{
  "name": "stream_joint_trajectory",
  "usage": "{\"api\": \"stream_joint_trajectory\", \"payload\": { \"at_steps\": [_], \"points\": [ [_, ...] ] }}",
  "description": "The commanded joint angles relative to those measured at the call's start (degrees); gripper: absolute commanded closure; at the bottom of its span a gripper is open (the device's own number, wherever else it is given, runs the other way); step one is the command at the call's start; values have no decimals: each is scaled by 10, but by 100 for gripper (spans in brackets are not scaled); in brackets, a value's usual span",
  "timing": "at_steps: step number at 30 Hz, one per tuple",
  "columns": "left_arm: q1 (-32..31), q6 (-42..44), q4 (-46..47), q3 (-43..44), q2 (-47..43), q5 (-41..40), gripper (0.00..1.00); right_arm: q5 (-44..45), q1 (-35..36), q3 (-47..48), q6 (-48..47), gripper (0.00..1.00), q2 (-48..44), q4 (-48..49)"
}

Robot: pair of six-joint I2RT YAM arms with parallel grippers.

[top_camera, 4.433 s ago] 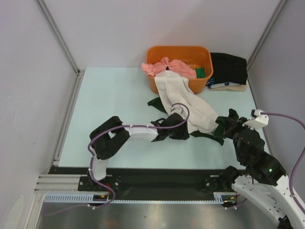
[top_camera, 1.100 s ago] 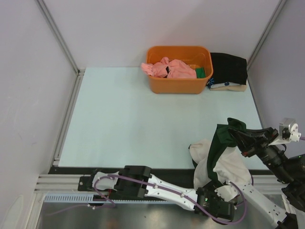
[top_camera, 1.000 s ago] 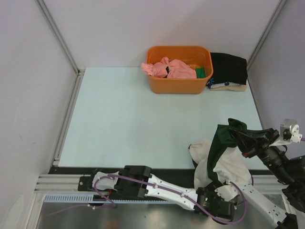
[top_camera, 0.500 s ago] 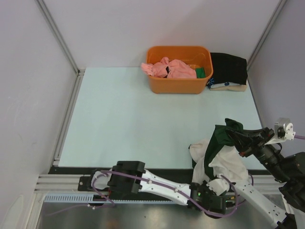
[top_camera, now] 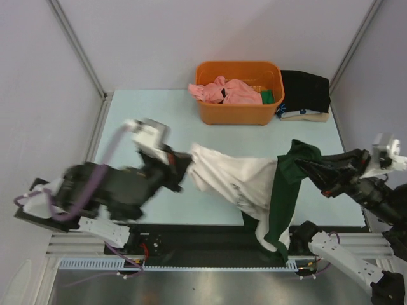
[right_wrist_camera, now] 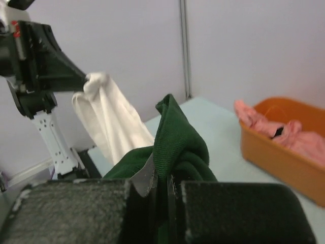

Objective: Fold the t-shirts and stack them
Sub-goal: Flatten the tshirt out

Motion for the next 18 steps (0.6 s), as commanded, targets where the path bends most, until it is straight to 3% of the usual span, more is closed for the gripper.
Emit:
{"api": "stream_joint_trajectory", "payload": {
  "at_steps": [1,2,4,5,6,8,9,12,15,18],
  "points": [
    [0,210,64,44,-68,-139,100,17,-2,63,-52,100,-3,69],
    [1,320,114,44,-85,-149,100,31,-3,73,-59,100,2,75],
    [-6,445,287,37,-127,-192,100,71,-4,95,-74,100,12,71],
    [-10,614,366,12,-139,-215,100,92,-4,98,-91,100,17,67],
    [-14,725,599,-11,-161,-229,100,140,-5,101,-104,100,37,61],
    [-19,985,827,-55,-170,-237,100,191,-4,121,-113,100,64,10],
    [-19,1005,860,-42,-168,-236,100,215,-4,132,-115,100,92,-12],
    [-19,962,748,26,-158,-228,100,189,-4,141,-126,100,95,-48],
    [-19,959,740,19,-179,-216,100,114,-3,97,-153,100,32,11],
    [-19,950,724,-9,-205,-196,100,127,23,84,-170,100,-20,59]
  ]
}}
